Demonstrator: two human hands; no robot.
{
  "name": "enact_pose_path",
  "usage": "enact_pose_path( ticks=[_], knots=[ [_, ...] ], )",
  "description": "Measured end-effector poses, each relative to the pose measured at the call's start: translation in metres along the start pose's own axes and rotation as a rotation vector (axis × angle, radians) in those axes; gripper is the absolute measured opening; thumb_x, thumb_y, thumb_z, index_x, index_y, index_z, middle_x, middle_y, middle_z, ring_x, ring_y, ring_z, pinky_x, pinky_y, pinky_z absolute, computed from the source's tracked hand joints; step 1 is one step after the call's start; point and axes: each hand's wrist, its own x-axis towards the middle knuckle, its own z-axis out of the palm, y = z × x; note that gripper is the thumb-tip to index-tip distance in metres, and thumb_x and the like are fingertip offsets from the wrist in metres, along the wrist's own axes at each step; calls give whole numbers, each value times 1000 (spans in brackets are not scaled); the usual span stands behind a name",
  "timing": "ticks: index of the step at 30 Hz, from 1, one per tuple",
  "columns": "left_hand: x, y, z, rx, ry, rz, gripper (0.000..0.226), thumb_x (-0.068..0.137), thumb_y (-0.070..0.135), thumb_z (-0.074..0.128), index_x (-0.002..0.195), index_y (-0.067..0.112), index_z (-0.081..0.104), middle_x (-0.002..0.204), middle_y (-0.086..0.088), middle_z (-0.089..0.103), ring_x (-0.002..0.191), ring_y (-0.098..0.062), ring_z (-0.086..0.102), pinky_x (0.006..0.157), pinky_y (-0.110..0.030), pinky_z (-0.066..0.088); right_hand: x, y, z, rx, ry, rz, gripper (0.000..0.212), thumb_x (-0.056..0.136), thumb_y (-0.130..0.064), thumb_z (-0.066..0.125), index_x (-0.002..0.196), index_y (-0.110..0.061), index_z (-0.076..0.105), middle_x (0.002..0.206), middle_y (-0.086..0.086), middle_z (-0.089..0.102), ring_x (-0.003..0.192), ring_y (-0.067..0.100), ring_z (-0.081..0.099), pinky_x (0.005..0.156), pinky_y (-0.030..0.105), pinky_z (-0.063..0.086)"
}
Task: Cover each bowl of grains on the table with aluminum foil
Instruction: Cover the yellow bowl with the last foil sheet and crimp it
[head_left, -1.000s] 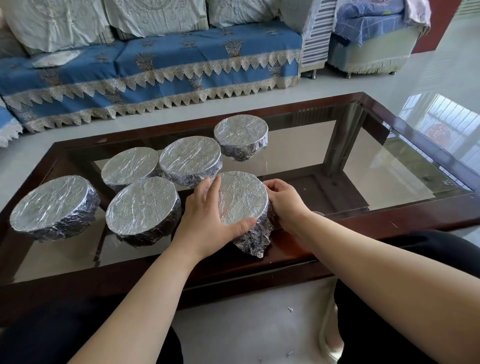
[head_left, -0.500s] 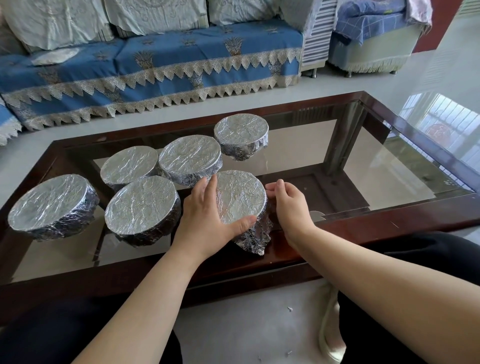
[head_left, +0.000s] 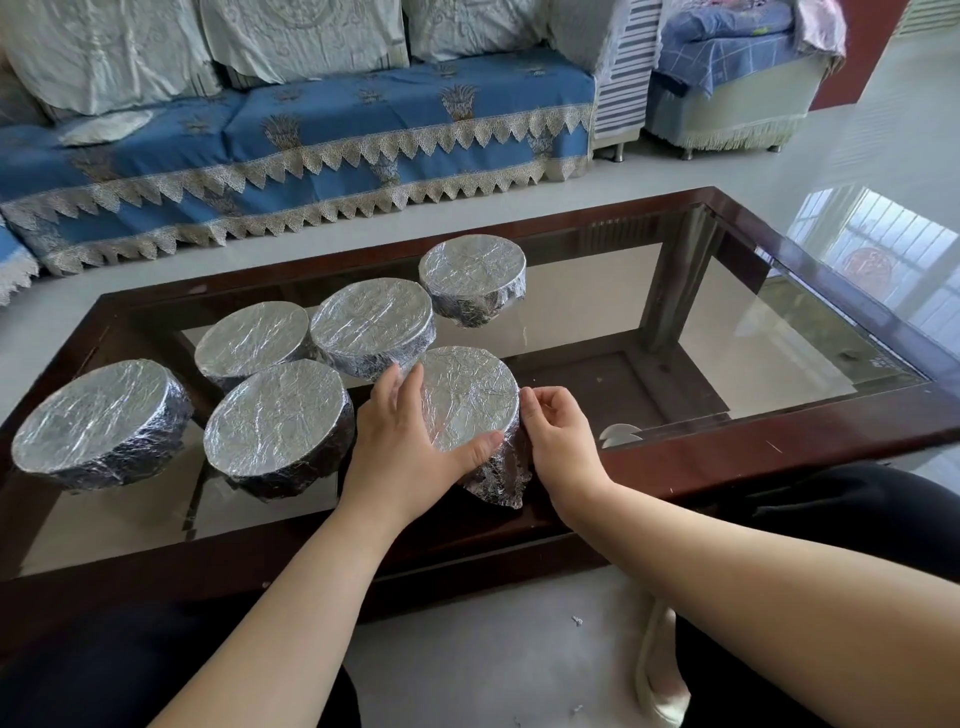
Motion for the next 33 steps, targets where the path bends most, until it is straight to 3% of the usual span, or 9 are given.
enact_pose_path(
  ticks=[6, 12, 23, 28, 33],
  knots=[
    [0, 5, -2, 22, -11, -22, 123, 57, 85, 49, 155, 18, 17, 161, -4, 5, 146, -26, 12, 117, -41, 21, 5, -1, 4, -16, 80, 50, 23, 95, -35, 61, 87, -14, 59, 80, 5, 62, 72, 16, 55, 74, 40, 51],
    [0, 5, 0, 49, 4, -17, 113, 69, 77, 60, 155, 18, 19, 160, -5, 5, 146, -27, 13, 117, -41, 22, 9, -3, 8, -20, 124, 86, 17, 97, -30, 58, 86, -16, 58, 74, -2, 58, 61, 9, 51, 57, 22, 46],
    [1, 1, 3, 11, 16, -11, 114, 66, 78, 60, 155, 21, 19, 160, -3, 6, 145, -27, 15, 117, -43, 25, 16, 0, 17, 1, 143, 147, 9, 95, -13, 57, 91, -18, 63, 84, 8, 66, 67, 23, 58, 64, 45, 54],
    [1, 1, 4, 13, 16, -9, 114, 65, 78, 60, 155, 21, 17, 160, -4, 6, 145, -27, 14, 116, -42, 24, 20, 1, 17, -49, 116, 181, 24, 84, 5, 50, 90, -16, 61, 79, 10, 66, 65, 25, 61, 60, 40, 53],
    [3, 1, 3, 9, 12, -17, 116, 65, 80, 59, 156, 22, 15, 160, -4, 5, 146, -28, 13, 116, -42, 24, 22, 2, 15, -108, 148, 136, 26, 79, 4, 57, 79, -21, 53, 79, 3, 59, 70, 20, 55, 68, 38, 50]
  ],
)
